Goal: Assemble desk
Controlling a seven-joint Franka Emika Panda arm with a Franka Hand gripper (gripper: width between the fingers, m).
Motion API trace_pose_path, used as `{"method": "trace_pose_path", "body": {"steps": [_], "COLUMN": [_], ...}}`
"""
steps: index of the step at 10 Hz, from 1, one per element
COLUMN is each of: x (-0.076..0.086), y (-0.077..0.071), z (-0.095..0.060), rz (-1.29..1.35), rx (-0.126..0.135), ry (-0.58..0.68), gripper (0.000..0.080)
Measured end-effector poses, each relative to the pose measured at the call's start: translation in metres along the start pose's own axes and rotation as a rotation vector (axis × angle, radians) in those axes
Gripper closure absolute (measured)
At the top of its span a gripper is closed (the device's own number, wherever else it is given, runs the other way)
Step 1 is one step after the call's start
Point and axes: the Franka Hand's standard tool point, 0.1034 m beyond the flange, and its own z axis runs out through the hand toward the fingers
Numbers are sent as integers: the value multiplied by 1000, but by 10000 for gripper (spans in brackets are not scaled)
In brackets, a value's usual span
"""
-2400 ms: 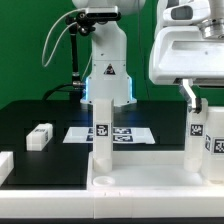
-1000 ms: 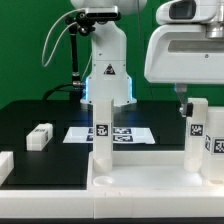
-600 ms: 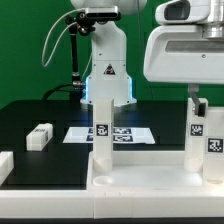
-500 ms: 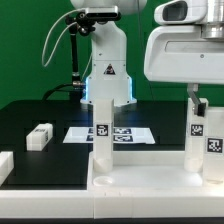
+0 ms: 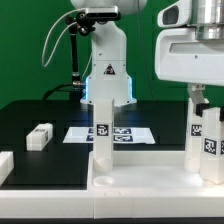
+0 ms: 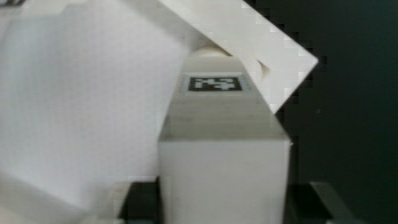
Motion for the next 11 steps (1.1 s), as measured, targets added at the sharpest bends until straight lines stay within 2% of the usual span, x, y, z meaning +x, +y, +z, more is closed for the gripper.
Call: {"method": "trace_pose_path", "body": {"steps": [2,3,5,6,7,8,9,10,11], "x": [-3,-10,-13,-12,-12,-13,-13,-17,-23], "y": [-5,-9,-10,-9,-9,-9,-10,-12,-13], "z": [1,0,0,0,1,1,1,1,3], "rz": [322,469,562,549,522,522,465,233,86], "rx": [31,48,55,54,53,53,51,48,48], "ry": [-5,-2,1,2,3,3,9,18,16], "gripper": [512,509,508,434,434,252,252,171,155]}}
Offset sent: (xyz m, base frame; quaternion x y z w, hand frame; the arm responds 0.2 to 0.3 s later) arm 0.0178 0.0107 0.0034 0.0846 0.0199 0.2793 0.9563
